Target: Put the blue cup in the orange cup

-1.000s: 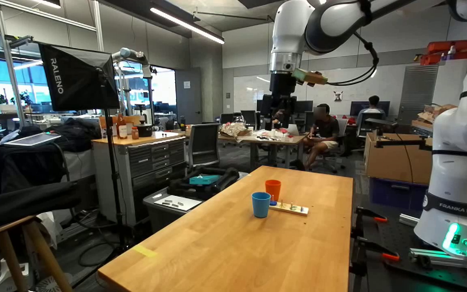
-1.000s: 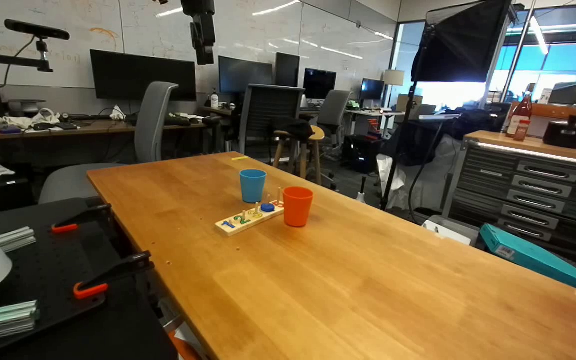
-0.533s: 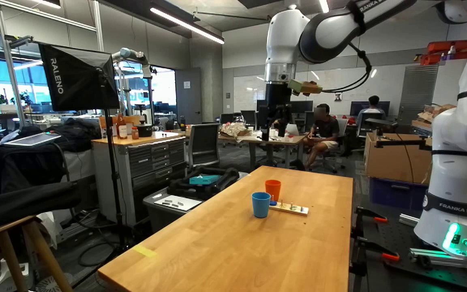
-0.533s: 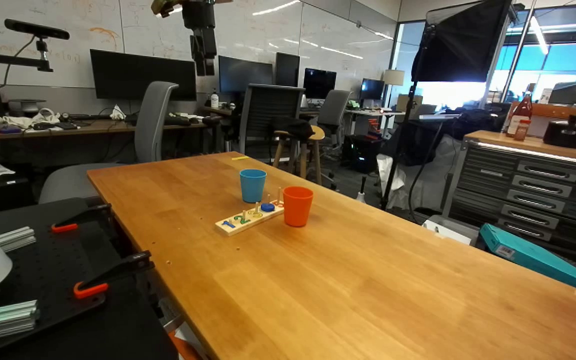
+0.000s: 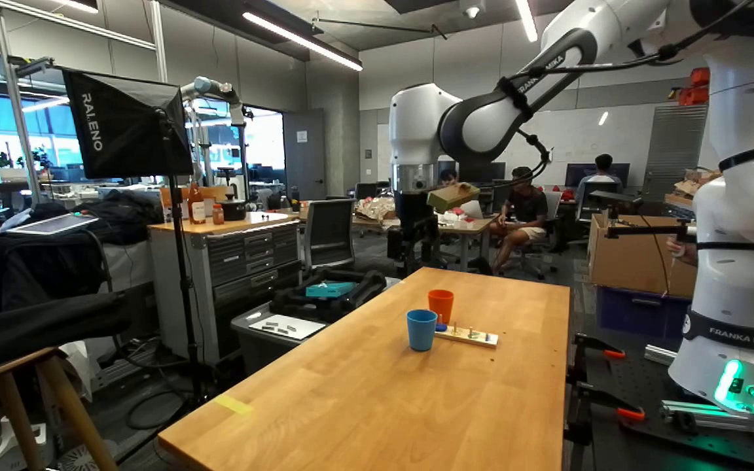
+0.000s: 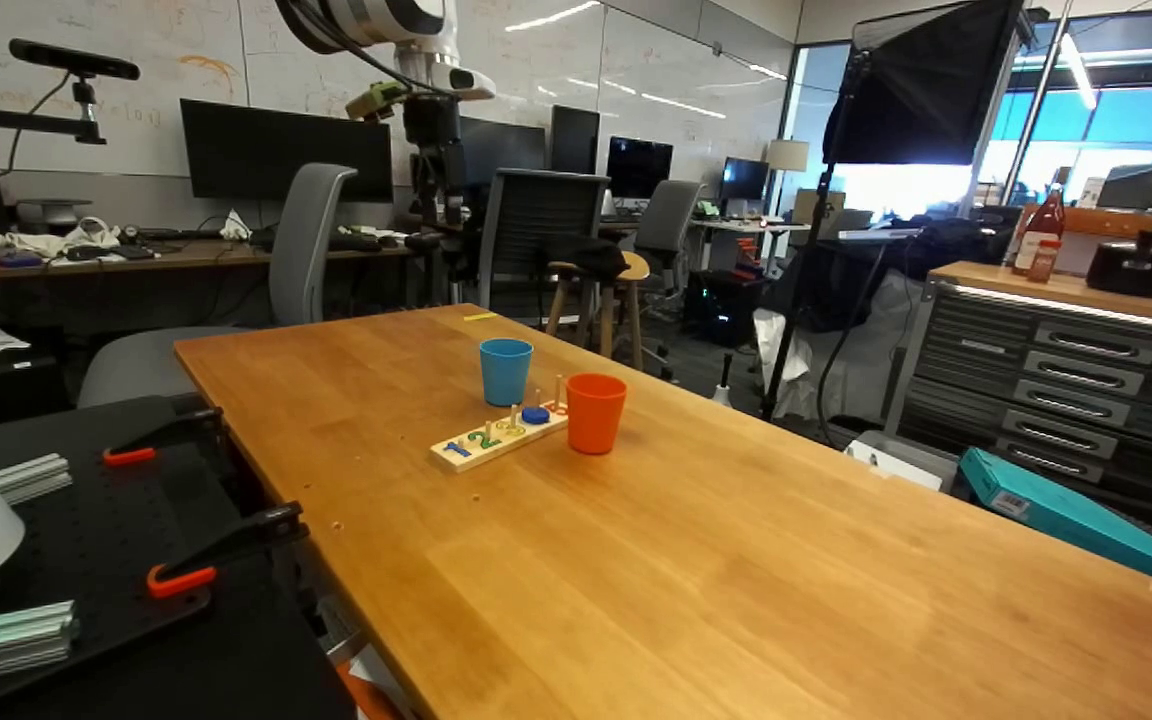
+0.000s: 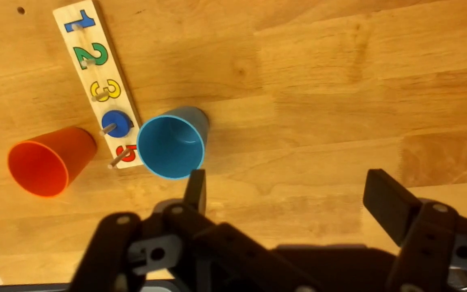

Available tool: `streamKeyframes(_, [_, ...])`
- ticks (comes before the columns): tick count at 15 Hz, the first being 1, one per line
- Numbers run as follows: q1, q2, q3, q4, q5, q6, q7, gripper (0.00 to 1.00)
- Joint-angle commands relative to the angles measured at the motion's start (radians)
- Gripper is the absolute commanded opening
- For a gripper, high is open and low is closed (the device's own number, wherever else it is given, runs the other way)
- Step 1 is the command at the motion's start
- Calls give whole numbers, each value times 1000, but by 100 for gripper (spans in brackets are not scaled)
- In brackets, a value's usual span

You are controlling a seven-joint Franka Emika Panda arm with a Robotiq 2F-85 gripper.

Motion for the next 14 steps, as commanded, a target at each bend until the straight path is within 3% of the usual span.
streamKeyframes(1, [64, 158, -79, 156, -70, -17, 43, 100])
streamKeyframes(8, [117, 350, -206, 274, -96, 2, 34, 100])
streamKeyframes(14, [136, 438, -239, 291, -70, 14, 25, 100])
